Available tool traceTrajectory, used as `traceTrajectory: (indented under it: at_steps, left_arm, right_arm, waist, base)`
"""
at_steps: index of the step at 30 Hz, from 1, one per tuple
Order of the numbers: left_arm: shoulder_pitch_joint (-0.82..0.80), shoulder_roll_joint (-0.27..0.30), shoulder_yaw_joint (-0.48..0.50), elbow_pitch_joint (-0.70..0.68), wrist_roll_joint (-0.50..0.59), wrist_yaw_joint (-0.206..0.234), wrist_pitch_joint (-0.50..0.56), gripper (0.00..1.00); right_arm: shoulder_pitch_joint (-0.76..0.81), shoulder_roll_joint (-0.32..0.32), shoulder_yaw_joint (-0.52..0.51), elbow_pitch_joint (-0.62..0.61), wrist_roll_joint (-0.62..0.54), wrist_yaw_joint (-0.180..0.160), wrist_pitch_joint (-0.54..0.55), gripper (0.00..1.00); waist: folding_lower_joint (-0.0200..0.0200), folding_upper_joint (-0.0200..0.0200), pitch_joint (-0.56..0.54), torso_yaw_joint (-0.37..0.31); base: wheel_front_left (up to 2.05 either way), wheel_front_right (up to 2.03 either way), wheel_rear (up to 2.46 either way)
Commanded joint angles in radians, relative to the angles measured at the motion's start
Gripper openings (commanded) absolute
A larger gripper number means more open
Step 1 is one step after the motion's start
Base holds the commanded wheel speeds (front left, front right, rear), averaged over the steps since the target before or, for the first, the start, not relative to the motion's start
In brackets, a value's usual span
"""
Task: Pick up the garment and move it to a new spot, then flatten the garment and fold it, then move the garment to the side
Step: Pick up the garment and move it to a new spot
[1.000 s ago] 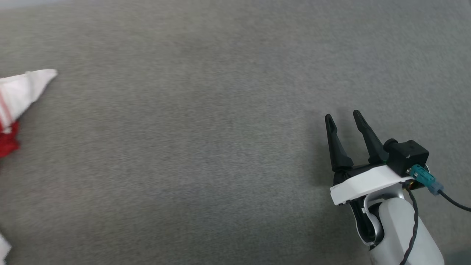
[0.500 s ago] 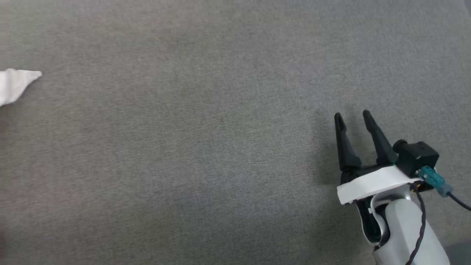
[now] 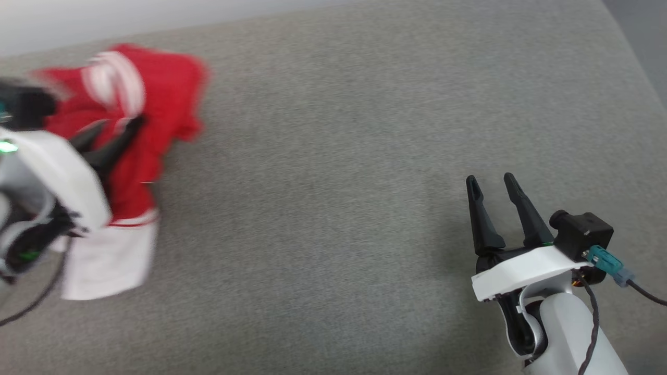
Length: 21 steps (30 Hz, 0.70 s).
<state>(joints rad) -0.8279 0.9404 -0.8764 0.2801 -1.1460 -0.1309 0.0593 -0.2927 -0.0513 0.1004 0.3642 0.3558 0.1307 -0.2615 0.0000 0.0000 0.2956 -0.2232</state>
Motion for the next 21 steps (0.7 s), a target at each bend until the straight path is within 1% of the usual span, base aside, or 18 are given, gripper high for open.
traceTrajectory:
  at_steps: [1,2,4,6,10,11,13,15,17,19,21]
  left_arm:
    - [-0.023,-0.002,-0.012,-0.037,-0.013,0.001,0.008,0.0]
    - [-0.037,-0.006,-0.024,-0.077,-0.02,0.001,0.022,0.0]
    - [-0.075,-0.035,-0.055,-0.144,-0.028,0.001,0.06,0.0]
    - [-0.122,-0.077,-0.082,-0.185,-0.042,0.001,0.099,0.0]
    - [-0.206,-0.171,-0.152,-0.226,-0.07,0.001,0.18,0.0]
    - [-0.219,-0.18,-0.171,-0.23,-0.077,0.001,0.195,0.0]
    - [-0.236,-0.193,-0.208,-0.225,-0.087,0.001,0.222,0.0]
    - [-0.254,-0.188,-0.236,-0.2,-0.087,0.001,0.232,0.0]
    - [-0.263,-0.18,-0.255,-0.153,-0.091,0.001,0.231,0.0]
    - [-0.272,-0.16,-0.278,-0.088,-0.07,0.001,0.224,0.0]
    - [-0.284,-0.158,-0.314,-0.03,-0.045,0.001,0.225,0.0]
  right_arm:
    - [0.012,0.0,0.005,-0.002,0.012,0.0,-0.005,1.0]
    - [0.012,-0.001,0.007,-0.006,0.02,0.0,-0.005,1.0]
    - [0.016,-0.001,0.003,-0.01,0.038,0.0,-0.005,1.0]
    - [0.013,0.0,0.017,-0.014,0.06,0.0,-0.005,1.0]
    - [-0.002,-0.001,0.044,-0.027,0.108,0.0,-0.005,1.0]
    - [-0.004,0.0,0.054,-0.03,0.122,0.0,-0.005,1.0]
    - [-0.003,0.0,0.057,-0.036,0.146,0.0,-0.005,1.0]
    - [0.001,0.0,0.059,-0.042,0.172,0.0,-0.005,1.0]
    - [0.015,0.0,0.062,-0.046,0.195,0.0,-0.005,1.0]
    - [0.024,0.0,0.071,-0.05,0.216,0.0,-0.005,1.0]
    - [0.041,0.0,0.059,-0.055,0.232,0.0,-0.005,1.0]
  waist:
    - [0.0,0.0,-0.002,-0.019]
    - [0.0,0.0,0.001,-0.03]
    - [0.0,0.0,0.009,-0.045]
    - [0.0,0.0,0.024,-0.071]
    - [0.0,0.0,0.06,-0.139]
    - [0.0,0.0,0.07,-0.163]
    - [0.0,0.0,0.086,-0.209]
    - [0.0,0.0,0.101,-0.255]
    - [0.0,0.0,0.111,-0.295]
    - [0.0,0.0,0.119,-0.333]
    - [0.0,0.0,0.126,-0.351]
  base:
    - [0.0,0.0,0.0]
    - [0.0,0.0,0.0]
    - [0.0,0.0,0.0]
    - [0.0,0.0,0.0]
    - [0.0,0.0,0.0]
    - [0.0,0.0,0.0]
    - [0.0,0.0,0.0]
    - [0.0,0.0,0.0]
    - [0.0,0.0,0.0]
    - [0.0,0.0,0.0]
    - [0.0,0.0,0.0]
